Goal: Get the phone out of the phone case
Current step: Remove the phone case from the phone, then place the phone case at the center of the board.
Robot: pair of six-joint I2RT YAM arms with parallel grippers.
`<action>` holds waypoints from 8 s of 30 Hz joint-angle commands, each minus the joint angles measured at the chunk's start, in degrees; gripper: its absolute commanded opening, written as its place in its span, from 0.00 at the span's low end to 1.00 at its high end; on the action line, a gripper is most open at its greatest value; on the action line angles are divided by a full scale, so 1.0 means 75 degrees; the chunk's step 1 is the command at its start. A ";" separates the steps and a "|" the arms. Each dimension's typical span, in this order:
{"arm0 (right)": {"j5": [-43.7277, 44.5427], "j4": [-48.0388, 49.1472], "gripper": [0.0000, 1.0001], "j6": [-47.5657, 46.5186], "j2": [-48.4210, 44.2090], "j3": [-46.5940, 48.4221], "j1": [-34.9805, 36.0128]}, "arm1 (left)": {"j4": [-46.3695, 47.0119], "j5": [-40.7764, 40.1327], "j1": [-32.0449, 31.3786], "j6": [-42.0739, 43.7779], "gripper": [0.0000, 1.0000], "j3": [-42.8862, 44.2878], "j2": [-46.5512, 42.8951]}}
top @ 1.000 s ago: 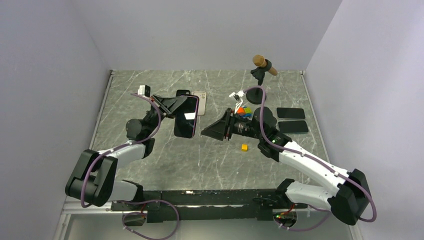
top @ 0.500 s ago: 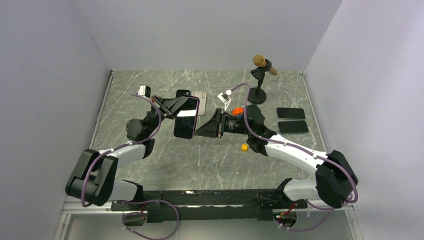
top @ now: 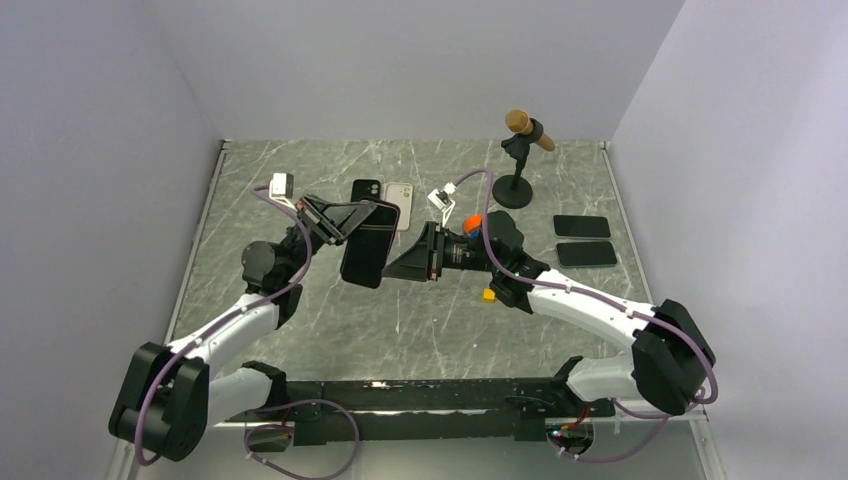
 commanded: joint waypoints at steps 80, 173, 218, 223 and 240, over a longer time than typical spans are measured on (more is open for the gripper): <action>-0.1481 0.2828 0.00 0.2089 0.0141 0.0315 -0.0910 | 0.3386 0.4918 -0.0228 -0.0768 0.76 0.0832 0.0111; 0.3162 -0.6551 0.00 -0.3632 -0.2141 -0.0268 -0.1663 | -0.6928 -0.0429 -0.0124 0.6234 0.00 -0.0447 0.0910; 0.2660 -0.6311 0.00 -0.2836 -0.3139 -0.0499 -0.1887 | -1.3135 0.0597 0.3157 0.8975 0.34 0.8905 0.8059; 0.4378 -0.6836 0.00 -0.2180 -0.3234 -0.0544 -0.1905 | -1.2938 -0.0208 0.3154 0.8741 0.80 0.8401 0.7260; 0.5360 -0.7645 0.00 -0.0147 -0.3141 -0.1302 -0.5956 | -1.2776 -0.1411 0.2065 0.8796 0.99 0.7428 0.2866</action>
